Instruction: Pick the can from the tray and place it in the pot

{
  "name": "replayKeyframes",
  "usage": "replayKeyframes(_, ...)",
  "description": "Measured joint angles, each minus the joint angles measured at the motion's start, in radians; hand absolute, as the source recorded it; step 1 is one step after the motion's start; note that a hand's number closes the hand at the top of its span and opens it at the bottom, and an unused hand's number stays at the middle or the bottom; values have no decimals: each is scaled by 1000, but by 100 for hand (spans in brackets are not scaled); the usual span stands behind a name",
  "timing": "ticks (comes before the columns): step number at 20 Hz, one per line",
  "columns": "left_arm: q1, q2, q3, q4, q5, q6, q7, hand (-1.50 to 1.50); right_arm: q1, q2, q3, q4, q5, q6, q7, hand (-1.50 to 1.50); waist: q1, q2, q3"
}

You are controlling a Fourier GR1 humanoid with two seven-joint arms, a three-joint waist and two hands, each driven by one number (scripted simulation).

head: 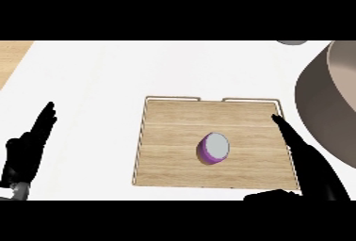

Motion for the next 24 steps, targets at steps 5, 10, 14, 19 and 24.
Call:
replayKeyframes(5,-16,-5,0,5,-6,-8,12,0,-137,44,17,91,-152,117,74,-150,7,1,1)
replayKeyframes(10,-25,-8,9,-7,-9,-10,29,0,-277,101,18,189,-267,179,128,-150,2,-3,2)
replayKeyframes(14,-24,-13,15,-6,-14,-12,41,0,-371,147,32,278,-311,207,148,-150,-5,-5,2)
replayKeyframes(19,-12,-28,13,-6,-28,-7,38,0,-444,184,62,406,-326,231,154,-150,-11,-6,3)
replayKeyframes(24,4,-27,35,3,-27,-25,19,0,-492,219,78,480,-336,249,160,-150,-19,-8,3)
